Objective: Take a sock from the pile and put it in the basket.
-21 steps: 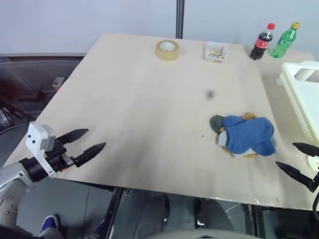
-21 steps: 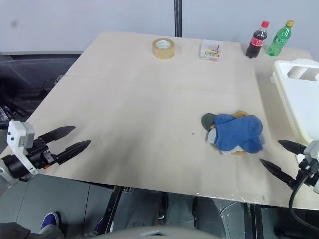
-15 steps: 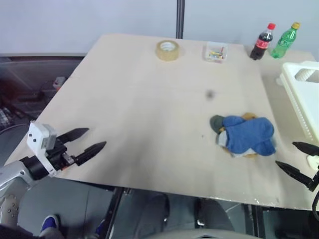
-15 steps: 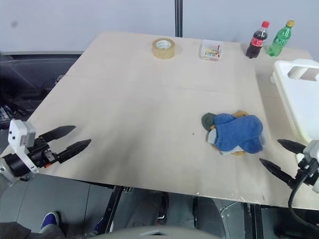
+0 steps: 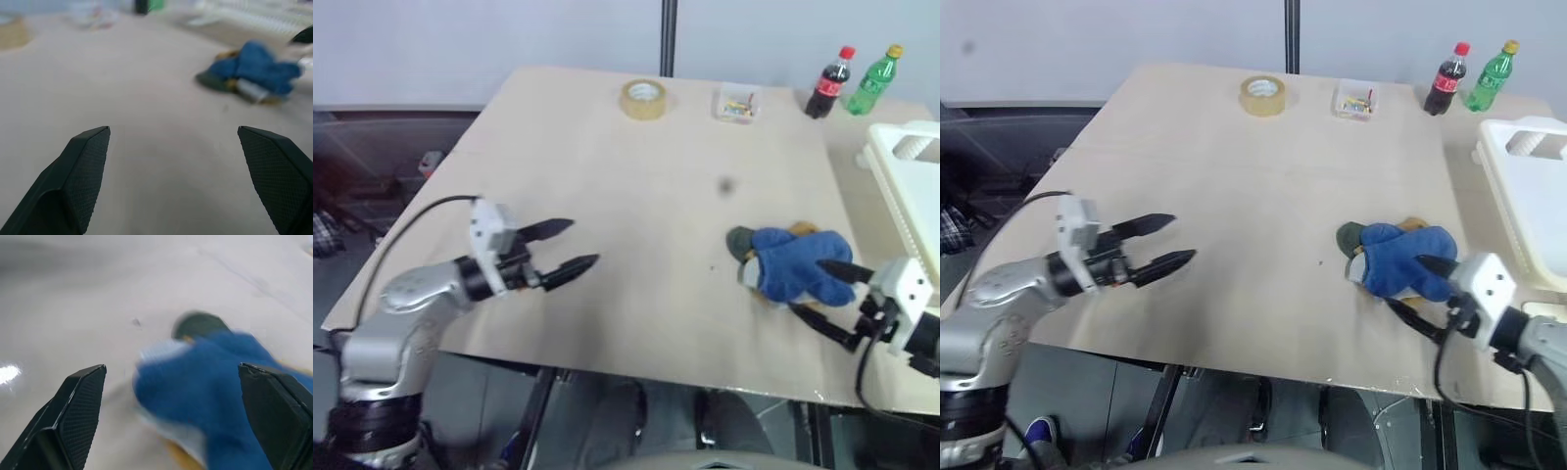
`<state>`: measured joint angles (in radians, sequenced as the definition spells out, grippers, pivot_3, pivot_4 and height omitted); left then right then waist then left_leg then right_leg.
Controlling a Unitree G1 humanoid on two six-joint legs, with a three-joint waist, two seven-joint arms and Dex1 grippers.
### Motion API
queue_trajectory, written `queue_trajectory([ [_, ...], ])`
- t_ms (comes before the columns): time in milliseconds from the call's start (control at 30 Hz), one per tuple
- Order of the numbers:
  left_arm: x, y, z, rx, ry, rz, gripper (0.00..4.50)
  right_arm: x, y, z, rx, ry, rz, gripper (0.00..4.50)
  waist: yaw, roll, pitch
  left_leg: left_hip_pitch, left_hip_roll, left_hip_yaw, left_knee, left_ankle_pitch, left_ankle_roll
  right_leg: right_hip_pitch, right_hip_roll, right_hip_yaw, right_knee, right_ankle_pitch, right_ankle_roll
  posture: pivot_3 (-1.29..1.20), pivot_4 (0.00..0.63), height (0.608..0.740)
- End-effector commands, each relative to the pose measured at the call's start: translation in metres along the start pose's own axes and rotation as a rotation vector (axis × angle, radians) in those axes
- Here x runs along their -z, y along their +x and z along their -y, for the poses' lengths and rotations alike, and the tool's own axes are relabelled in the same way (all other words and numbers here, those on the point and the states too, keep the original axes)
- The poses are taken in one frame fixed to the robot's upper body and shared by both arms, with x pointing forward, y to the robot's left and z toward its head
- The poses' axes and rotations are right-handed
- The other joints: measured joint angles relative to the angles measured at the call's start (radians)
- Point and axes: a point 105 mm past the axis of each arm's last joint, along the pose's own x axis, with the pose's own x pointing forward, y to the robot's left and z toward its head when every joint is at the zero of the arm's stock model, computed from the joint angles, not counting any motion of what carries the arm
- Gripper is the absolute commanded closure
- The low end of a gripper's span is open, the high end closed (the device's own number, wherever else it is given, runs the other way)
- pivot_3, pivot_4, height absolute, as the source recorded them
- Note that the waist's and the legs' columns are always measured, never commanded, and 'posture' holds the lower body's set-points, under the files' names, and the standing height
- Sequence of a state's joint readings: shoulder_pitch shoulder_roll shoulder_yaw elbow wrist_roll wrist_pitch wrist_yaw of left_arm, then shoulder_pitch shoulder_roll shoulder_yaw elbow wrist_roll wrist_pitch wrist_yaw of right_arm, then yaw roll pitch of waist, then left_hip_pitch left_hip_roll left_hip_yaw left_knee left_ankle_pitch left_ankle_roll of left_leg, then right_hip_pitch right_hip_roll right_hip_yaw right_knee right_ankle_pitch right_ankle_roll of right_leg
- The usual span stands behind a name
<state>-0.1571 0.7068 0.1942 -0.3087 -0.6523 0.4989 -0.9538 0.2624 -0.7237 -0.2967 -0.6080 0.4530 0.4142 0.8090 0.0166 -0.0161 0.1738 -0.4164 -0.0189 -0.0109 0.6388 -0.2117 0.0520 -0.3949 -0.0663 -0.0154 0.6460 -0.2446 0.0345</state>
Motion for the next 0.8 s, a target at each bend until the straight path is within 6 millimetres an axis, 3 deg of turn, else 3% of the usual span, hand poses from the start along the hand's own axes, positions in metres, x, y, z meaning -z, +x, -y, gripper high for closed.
queue_trajectory([
  [33, -0.009, 0.02, 0.013, 0.113, 0.019, 0.034, 0.04, -0.004, 0.017, -0.01, -0.008, -0.046, 0.013, 0.0, 0.0, 0.0, 0.0, 0.0, 0.0, 0.0, 0.0, 0.0, 0.0, 0.0, 0.001, 0.0, 0.0, 0.0, 0.0, 0.0, 0.15, 0.74],
  [300, -0.01, 0.059, 0.024, 0.239, 0.081, 0.037, 0.04, -0.007, 0.028, -0.014, 0.052, -0.093, 0.058, 0.0, 0.002, 0.0, 0.0, 0.0, 0.0, 0.0, 0.002, 0.0, 0.0, 0.0, 0.003, 0.0, 0.002, 0.0, 0.0, 0.0, 0.15, 0.74],
  [500, 0.003, 0.109, 0.044, 0.434, 0.142, -0.016, 0.04, 0.002, 0.005, -0.021, 0.062, -0.08, 0.019, 0.0, 0.012, -0.001, 0.0, 0.0, -0.001, 0.001, 0.01, -0.001, 0.002, 0.001, 0.006, 0.0, 0.009, 0.0, 0.001, 0.0, 0.15, 0.74],
  [700, 0.007, 0.148, 0.031, 0.485, 0.205, -0.063, 0.04, 0.009, -0.013, -0.021, 0.147, -0.086, -0.027, 0.0, 0.001, -0.001, 0.0, 0.001, 0.001, 0.003, 0.015, -0.001, 0.002, 0.0, 0.009, 0.002, 0.014, 0.0, 0.002, 0.0, 0.15, 0.74],
  [800, 0.004, 0.154, 0.028, 0.521, 0.229, -0.05, 0.04, 0.01, -0.017, -0.023, 0.164, -0.083, -0.03, 0.0, -0.004, -0.001, 0.0, 0.001, 0.002, 0.004, 0.016, -0.001, 0.002, 0.0, 0.011, 0.002, 0.015, -0.001, 0.003, 0.0, 0.15, 0.74],
])
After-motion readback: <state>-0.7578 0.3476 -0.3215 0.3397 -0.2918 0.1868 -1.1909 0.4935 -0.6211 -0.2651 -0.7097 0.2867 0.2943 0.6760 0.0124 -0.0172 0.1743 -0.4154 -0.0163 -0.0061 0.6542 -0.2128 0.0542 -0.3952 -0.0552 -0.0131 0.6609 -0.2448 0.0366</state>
